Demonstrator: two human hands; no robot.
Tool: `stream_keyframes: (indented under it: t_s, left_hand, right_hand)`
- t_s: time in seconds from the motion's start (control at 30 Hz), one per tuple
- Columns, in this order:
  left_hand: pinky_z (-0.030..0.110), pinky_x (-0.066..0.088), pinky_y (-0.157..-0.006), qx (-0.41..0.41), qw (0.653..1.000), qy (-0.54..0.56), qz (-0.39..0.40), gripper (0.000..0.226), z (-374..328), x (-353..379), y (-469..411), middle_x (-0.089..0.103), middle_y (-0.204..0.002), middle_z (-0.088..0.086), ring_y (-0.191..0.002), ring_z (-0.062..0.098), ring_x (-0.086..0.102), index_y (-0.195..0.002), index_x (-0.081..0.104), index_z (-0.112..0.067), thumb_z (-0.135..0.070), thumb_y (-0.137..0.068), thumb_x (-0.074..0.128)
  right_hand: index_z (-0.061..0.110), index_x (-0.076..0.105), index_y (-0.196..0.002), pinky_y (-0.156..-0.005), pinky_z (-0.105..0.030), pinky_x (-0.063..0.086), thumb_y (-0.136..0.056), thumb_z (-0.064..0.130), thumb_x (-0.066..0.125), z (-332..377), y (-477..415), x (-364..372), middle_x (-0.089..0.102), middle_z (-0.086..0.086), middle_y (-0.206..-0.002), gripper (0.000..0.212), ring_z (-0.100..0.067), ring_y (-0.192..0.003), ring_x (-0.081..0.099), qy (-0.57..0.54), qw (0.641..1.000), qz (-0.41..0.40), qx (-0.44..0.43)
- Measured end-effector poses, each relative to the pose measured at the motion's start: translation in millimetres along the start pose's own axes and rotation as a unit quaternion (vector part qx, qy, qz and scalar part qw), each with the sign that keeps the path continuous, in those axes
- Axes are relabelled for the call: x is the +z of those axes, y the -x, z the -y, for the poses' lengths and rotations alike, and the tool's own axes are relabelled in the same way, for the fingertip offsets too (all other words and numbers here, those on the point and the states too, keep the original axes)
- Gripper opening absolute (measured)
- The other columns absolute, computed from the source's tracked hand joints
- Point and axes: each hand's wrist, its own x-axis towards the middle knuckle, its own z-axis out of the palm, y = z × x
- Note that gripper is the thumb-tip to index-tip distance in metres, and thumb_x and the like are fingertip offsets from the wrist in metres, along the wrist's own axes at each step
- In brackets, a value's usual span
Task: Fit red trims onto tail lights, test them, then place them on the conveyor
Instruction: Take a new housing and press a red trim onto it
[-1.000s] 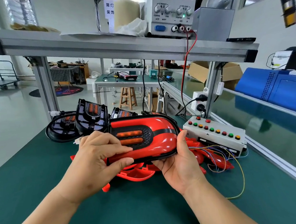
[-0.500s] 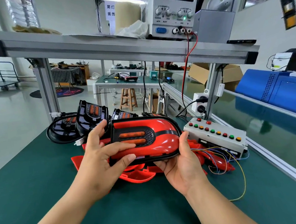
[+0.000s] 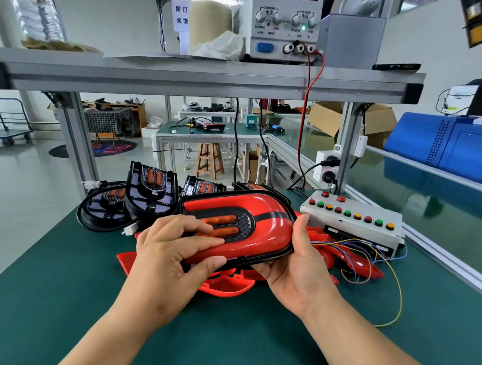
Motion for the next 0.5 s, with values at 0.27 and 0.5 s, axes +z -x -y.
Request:
stream_keyframes:
  t_s: [0.27,0.5]
  left_hand:
    - [0.038,0.020,-0.118,-0.045,0.998,0.022,0.044,0.023,5.8,-0.3,2.6,0.036,-0.145,-0.029,-0.142,-0.004,0.020,-0.110,0.065,-0.051,-0.041,-0.090,0.063]
    - [0.025,0.025,-0.111,-0.278,0.888,0.365,0.015,0.065,2.0,9.5,2.4,0.028,-0.149,-0.024,-0.129,-0.016,0.034,-0.128,0.039,-0.072,-0.037,-0.082,0.071]
  right_hand:
    - [0.002,0.065,-0.117,-0.062,-0.032,0.060,-0.086,0.066,0.042,2.7,-0.2,0.6,0.071,-0.023,-0.108,0.075,-0.028,-0.088,0.073,0.005,1.000,-0.005,0.003]
    - [0.006,0.073,-0.104,-0.063,-0.034,0.060,-0.088,0.061,0.043,4.9,0.6,0.5,0.072,-0.020,-0.107,0.065,-0.028,-0.090,0.073,-0.028,1.000,-0.002,-0.009]
